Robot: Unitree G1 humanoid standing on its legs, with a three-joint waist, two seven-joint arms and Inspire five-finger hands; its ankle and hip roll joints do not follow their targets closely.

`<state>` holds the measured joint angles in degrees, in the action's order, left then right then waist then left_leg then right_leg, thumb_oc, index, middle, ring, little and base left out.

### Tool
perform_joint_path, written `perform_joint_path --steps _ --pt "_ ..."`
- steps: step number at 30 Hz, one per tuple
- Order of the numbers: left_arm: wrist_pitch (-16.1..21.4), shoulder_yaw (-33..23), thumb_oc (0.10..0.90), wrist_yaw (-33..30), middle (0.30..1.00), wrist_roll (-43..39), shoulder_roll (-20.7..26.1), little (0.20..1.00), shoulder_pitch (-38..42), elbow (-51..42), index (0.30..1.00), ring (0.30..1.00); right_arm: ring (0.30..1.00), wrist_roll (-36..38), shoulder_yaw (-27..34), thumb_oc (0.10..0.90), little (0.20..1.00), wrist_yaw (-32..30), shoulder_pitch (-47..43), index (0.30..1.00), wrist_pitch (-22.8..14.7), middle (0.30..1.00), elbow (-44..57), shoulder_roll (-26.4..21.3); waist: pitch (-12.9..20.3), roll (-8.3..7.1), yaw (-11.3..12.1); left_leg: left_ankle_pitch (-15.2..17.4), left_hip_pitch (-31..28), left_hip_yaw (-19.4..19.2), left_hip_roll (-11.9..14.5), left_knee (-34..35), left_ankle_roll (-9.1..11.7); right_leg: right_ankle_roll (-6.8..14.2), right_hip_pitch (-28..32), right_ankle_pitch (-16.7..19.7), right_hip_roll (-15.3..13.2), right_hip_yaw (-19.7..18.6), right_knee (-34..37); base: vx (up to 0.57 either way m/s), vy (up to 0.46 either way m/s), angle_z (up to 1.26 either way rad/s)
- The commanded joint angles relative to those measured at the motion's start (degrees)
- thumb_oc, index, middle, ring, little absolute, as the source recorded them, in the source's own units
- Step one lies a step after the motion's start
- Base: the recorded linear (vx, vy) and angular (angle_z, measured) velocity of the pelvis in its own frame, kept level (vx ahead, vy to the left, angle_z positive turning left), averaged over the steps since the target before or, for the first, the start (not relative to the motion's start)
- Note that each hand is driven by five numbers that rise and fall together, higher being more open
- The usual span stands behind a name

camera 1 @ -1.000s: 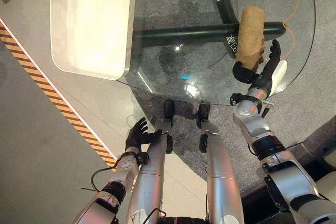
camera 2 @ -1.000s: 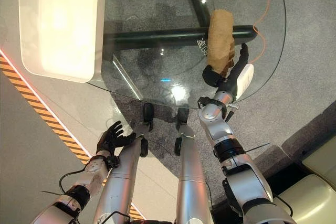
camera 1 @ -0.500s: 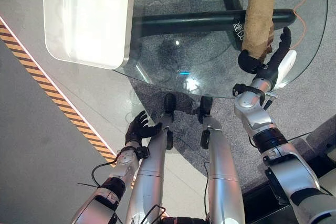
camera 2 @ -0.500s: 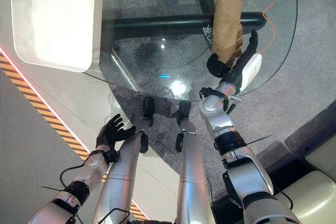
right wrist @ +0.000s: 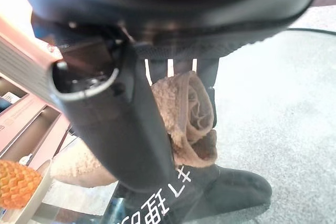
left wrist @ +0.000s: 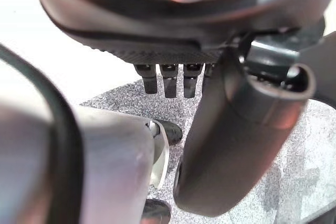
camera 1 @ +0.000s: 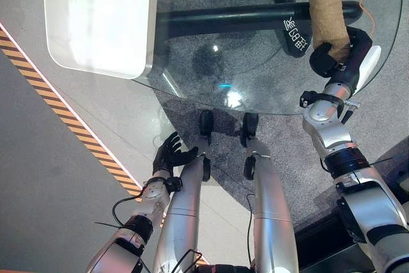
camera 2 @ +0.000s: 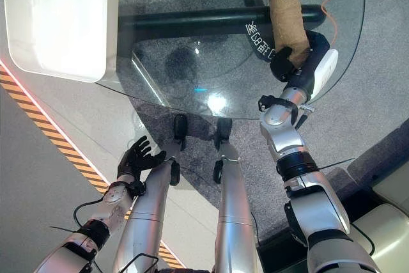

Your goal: Wipe the table with a cloth and put it in the basket.

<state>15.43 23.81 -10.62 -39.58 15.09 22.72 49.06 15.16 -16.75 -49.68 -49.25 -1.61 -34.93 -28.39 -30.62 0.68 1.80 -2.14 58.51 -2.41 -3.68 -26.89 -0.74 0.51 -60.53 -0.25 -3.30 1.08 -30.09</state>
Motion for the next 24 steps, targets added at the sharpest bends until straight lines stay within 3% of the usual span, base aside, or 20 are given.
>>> perform_joint_path --steps 1,8,14,24 --pt "-0.3 2.0 0.800 -0.6 0.900 0.5 -3.0 0.900 -8.2 2.4 0.900 0.900 0.300 -0.3 -3.5 0.100 0.200 5.6 0.5 0.300 0.8 0.300 4.0 1.1 0.8 3.06 1.1 4.8 -0.6 2.1 -2.7 -2.9 -1.6 0.4 1.8 2.2 2.1 2.6 3.1 0.00 0.000 0.00" --pt "-0.5 2.0 0.800 -0.8 0.900 0.0 -3.0 0.900 -8.2 2.2 0.900 0.900 0.300 -0.2 -3.8 0.100 0.200 5.3 0.1 0.300 1.6 0.300 4.2 1.1 0.8 3.01 1.3 4.8 -1.1 2.1 -2.7 -2.5 -1.9 0.6 2.1 2.3 2.1 2.7 3.3 0.00 0.014 0.00" --pt "-0.1 1.8 0.800 -1.1 0.900 0.1 -3.3 0.900 -8.8 2.5 0.900 0.900 0.300 -0.5 -3.3 0.100 0.200 4.3 -1.0 0.300 -0.3 0.300 5.7 1.0 0.8 2.85 1.6 4.9 -1.8 2.2 -2.8 -2.2 -2.0 0.9 2.9 2.5 2.1 2.9 3.6 0.00 0.010 0.00" --pt "-0.6 1.4 0.800 -1.5 0.900 1.1 -3.4 0.900 -8.7 1.5 0.900 0.900 0.300 -6.0 -5.8 0.100 0.200 10.6 -3.0 0.300 2.7 0.300 12.5 2.5 0.8 2.65 2.2 4.6 -2.8 2.3 -3.0 -1.2 -2.1 1.2 3.7 2.4 1.9 3.6 4.2 0.00 0.000 0.00"
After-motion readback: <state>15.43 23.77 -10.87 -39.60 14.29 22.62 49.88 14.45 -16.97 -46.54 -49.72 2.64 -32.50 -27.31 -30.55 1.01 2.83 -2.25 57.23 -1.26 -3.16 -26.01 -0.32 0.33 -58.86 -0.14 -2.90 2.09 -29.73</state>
